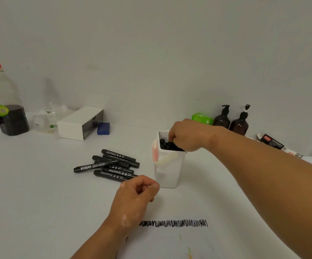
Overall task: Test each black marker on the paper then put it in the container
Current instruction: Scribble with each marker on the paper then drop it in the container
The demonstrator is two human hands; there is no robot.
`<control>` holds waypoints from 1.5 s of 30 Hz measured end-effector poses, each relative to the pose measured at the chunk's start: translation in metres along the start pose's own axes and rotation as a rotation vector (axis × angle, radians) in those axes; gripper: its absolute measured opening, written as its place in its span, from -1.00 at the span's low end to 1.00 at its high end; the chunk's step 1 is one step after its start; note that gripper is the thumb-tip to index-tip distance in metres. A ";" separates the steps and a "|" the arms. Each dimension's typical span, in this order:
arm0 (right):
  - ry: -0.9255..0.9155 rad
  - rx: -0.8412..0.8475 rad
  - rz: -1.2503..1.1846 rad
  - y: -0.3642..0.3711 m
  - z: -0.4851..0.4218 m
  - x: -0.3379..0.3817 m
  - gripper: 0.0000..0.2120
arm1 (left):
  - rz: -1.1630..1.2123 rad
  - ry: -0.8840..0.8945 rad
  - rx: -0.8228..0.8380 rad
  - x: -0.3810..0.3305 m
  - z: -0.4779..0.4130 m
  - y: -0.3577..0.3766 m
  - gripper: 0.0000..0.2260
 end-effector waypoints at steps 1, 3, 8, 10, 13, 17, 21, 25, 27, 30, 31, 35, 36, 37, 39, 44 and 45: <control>-0.001 0.001 -0.001 0.000 0.000 0.000 -0.69 | -0.001 0.000 0.000 0.000 0.000 0.000 -0.88; 0.005 -0.004 -0.021 -0.001 0.000 -0.002 -0.65 | -0.010 -0.003 0.000 0.000 -0.001 0.000 -0.88; 0.026 -0.097 -0.209 -0.013 0.007 -0.012 -0.63 | -0.023 -0.015 0.003 0.001 0.000 0.000 -0.88; 0.034 -0.163 -0.316 -0.026 0.017 -0.022 -0.65 | -0.026 -0.016 -0.002 0.000 0.000 -0.001 -0.88; 0.050 -0.287 -0.578 -0.038 0.045 -0.046 -0.75 | -0.025 -0.015 -0.007 -0.001 0.000 -0.003 -0.88; 0.073 -0.381 -0.920 -0.006 0.093 -0.072 -0.82 | -0.048 -0.012 -0.011 -0.001 0.000 -0.005 -0.87; 0.103 -0.222 -1.102 0.076 0.125 -0.067 -0.75 | -0.071 0.002 -0.010 -0.002 0.001 -0.006 -0.87; 0.202 -0.130 -1.144 0.138 0.139 -0.059 -0.74 | -0.152 0.038 0.005 -0.006 0.004 -0.004 -0.90; 0.204 -0.159 -1.168 0.152 0.141 -0.056 -0.77 | -0.192 0.055 0.016 -0.007 0.006 -0.003 -0.90; 0.151 -0.204 -1.135 0.158 0.144 -0.046 -0.84 | -0.246 0.085 0.025 -0.011 0.011 -0.001 -0.88; 0.138 -0.213 -1.124 0.159 0.146 -0.044 -0.87 | -0.254 0.092 0.027 -0.013 0.012 0.000 -0.88; 0.104 -0.229 -1.117 0.161 0.148 -0.042 -0.91 | -0.287 0.085 0.042 -0.014 0.010 -0.004 -0.90; 0.100 -0.235 -1.125 0.161 0.148 -0.044 -0.90 | -0.346 0.096 0.035 -0.014 0.007 -0.009 -0.91; 0.098 -0.242 -1.135 0.160 0.148 -0.045 -0.89 | -0.451 0.121 0.015 -0.015 0.002 -0.017 -0.92; 0.097 -0.250 -1.146 0.160 0.146 -0.047 -0.88 | -0.744 0.193 -0.042 -0.018 -0.008 -0.038 -0.90; 0.081 -0.240 -1.142 0.160 0.144 -0.045 -0.86 | -1.250 0.239 0.037 -0.003 -0.025 -0.066 -0.71; 0.075 -0.235 -1.133 0.161 0.144 -0.045 -0.87 | -1.305 0.251 0.072 0.000 -0.027 -0.066 -0.68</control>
Point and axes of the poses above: each hand's wrist, its own z-axis away from the middle knuckle, its own y-axis out of the palm, x = y × z, the point moved 7 cm from there along -z, towards the middle knuckle, and after that the axes turned 9 degrees about y, right-handed, at the moved point
